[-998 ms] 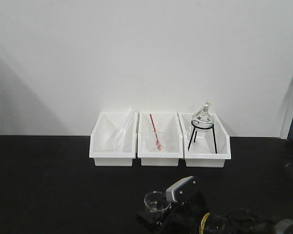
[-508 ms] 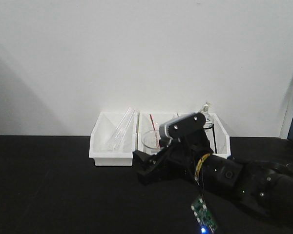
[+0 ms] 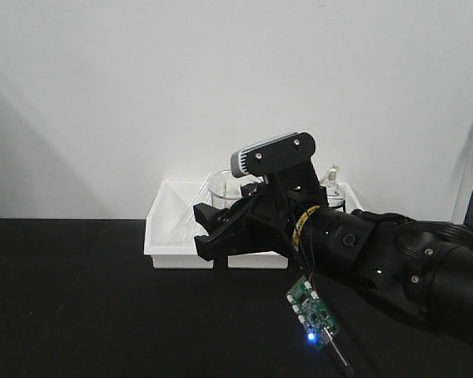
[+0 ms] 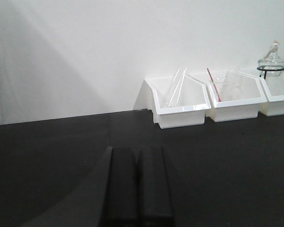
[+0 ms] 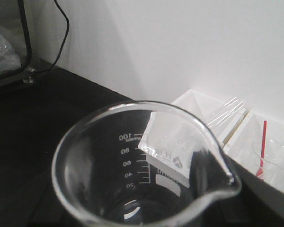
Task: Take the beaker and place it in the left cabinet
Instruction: 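Close the right gripper around the beaker and lift it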
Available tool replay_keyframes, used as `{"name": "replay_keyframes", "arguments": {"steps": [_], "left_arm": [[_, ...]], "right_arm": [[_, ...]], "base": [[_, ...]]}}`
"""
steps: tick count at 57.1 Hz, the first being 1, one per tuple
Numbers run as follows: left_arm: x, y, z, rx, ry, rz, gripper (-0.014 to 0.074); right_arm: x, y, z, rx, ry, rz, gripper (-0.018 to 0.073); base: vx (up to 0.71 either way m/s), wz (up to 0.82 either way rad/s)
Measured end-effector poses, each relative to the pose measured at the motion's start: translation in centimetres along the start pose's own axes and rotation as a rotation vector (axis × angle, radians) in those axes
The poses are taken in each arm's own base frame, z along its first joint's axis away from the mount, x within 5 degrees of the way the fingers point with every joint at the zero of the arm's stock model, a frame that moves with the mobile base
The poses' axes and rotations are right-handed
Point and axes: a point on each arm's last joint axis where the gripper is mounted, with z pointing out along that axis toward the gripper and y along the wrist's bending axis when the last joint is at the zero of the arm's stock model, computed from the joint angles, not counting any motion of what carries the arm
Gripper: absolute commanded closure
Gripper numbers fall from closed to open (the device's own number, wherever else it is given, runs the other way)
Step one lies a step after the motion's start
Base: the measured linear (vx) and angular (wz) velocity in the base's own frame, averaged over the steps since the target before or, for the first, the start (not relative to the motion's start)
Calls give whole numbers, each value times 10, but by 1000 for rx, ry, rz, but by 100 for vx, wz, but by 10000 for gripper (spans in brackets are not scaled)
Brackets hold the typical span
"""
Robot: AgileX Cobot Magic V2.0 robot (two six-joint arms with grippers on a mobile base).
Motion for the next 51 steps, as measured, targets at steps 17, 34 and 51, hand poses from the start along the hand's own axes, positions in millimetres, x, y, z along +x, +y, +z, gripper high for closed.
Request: {"name": "replay_keyframes", "arguments": {"steps": [17, 34, 51], "left_arm": [[0, 0, 0, 0, 0, 0, 595], [0, 0, 0, 0, 0, 0, 595], [0, 0, 0, 0, 0, 0, 595]], "right_arm": [[1, -1, 0, 6, 9, 0, 503], [2, -1, 1, 7, 13, 2, 503], [2, -1, 1, 7, 13, 2, 503]], "base": [[0, 0], [0, 0], [-3, 1]]}}
